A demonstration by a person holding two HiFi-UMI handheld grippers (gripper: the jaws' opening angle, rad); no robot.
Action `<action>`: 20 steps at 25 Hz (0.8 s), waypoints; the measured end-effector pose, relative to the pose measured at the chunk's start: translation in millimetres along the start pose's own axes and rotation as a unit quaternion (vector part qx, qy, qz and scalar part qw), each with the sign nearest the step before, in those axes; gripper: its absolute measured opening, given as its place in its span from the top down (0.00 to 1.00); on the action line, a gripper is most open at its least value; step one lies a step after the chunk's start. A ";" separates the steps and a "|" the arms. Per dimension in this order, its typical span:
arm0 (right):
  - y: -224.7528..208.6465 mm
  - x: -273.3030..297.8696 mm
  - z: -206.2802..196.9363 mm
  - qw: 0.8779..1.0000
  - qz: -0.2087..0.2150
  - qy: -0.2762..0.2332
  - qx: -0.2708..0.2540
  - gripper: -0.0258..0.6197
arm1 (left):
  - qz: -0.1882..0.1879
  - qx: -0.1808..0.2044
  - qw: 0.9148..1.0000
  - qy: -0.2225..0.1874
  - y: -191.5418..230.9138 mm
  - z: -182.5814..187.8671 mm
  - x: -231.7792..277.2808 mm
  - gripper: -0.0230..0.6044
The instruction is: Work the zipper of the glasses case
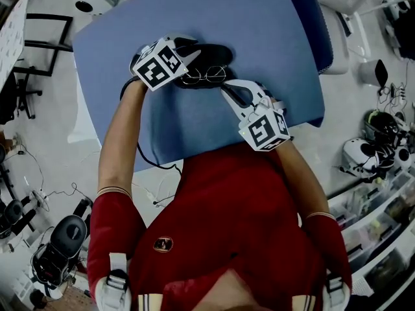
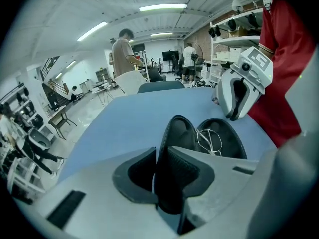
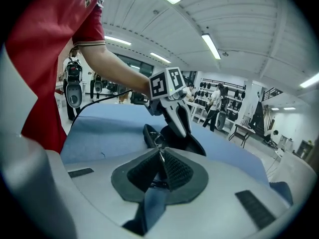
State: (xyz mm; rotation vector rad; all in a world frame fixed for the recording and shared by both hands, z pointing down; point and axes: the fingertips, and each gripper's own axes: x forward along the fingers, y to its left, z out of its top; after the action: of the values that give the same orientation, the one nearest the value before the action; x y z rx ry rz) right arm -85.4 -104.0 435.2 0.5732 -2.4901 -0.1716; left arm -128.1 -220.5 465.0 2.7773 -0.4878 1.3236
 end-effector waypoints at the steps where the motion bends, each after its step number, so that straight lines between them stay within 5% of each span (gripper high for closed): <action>1: 1.5 1.7 -0.6 1.000 0.000 0.002 -0.005 0.95 | 0.002 0.002 1.000 -0.003 0.0 -1.0 0.1 0.85; 5: 5.3 9.0 -7.7 1.000 -0.001 0.019 -0.023 0.85 | 0.012 0.012 1.000 -0.006 -2.7 -1.9 -5.0 0.87; 20: 14.0 15.2 -20.2 0.999 0.003 0.037 -0.034 0.86 | 0.085 0.085 0.992 -0.023 -39.6 9.3 -40.6 0.87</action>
State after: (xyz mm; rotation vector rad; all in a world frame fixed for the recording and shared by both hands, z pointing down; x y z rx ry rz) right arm -90.5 -98.0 463.0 0.5333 -2.4051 -0.2279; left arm -133.6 -173.5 432.4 2.9692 -0.6579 1.3978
